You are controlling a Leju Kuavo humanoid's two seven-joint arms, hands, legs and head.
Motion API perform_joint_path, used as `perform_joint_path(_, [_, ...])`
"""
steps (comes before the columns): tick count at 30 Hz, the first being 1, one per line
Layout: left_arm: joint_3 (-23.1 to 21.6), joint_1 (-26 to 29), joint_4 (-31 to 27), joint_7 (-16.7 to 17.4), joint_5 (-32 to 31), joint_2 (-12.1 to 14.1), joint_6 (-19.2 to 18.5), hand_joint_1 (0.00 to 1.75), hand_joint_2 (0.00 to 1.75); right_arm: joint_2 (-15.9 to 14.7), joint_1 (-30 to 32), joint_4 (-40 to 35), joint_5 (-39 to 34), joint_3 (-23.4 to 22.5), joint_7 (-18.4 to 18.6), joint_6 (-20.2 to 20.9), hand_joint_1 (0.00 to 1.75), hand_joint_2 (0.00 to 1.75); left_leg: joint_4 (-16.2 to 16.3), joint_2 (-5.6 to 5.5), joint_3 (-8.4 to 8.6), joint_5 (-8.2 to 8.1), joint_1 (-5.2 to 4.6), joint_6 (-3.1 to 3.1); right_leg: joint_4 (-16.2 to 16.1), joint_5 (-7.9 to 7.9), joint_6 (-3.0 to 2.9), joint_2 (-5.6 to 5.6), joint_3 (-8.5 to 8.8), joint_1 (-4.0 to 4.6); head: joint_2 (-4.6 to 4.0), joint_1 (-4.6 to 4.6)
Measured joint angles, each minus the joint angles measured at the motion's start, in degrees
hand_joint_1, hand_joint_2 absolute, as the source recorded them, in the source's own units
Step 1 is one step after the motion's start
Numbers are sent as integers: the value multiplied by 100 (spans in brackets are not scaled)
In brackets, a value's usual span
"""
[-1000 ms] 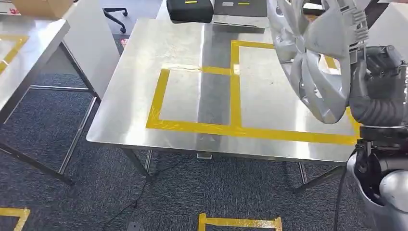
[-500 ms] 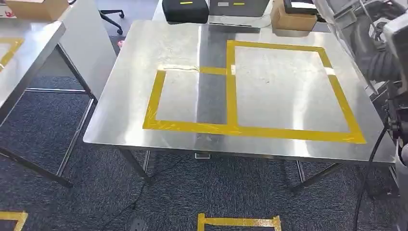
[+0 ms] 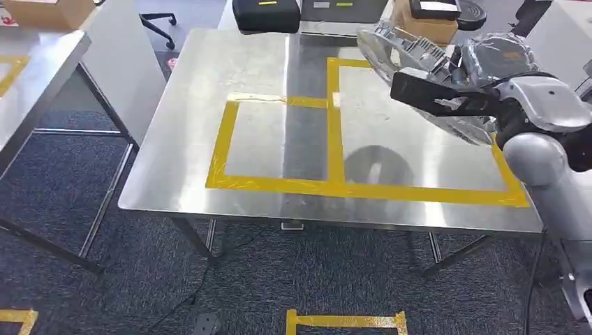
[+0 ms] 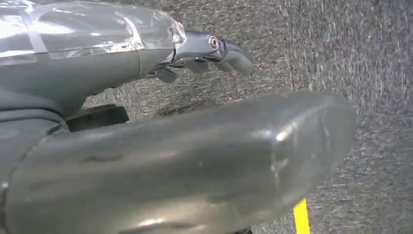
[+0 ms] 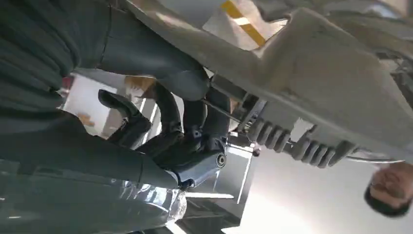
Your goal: Take the parts from the cabinet and place them on the table.
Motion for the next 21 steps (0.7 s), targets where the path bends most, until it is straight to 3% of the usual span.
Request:
perform_joint_path(8, [-109, -66, 0, 133, -124, -52, -63, 0, 0, 336, -15, 917, 714, 262, 0, 194, 175, 175, 0, -10, 3, -4, -1, 6, -1, 0, 0, 1, 0, 0, 0, -2])
perform_joint_path(21, [-273, -68, 0, 183, -170, -55, -122, 0, 0, 457, 98, 1490, 1003, -44, 9, 498, 175, 175, 1, -114, 3, -2, -1, 7, -3, -1, 0, -32, 3, 1, 0, -2])
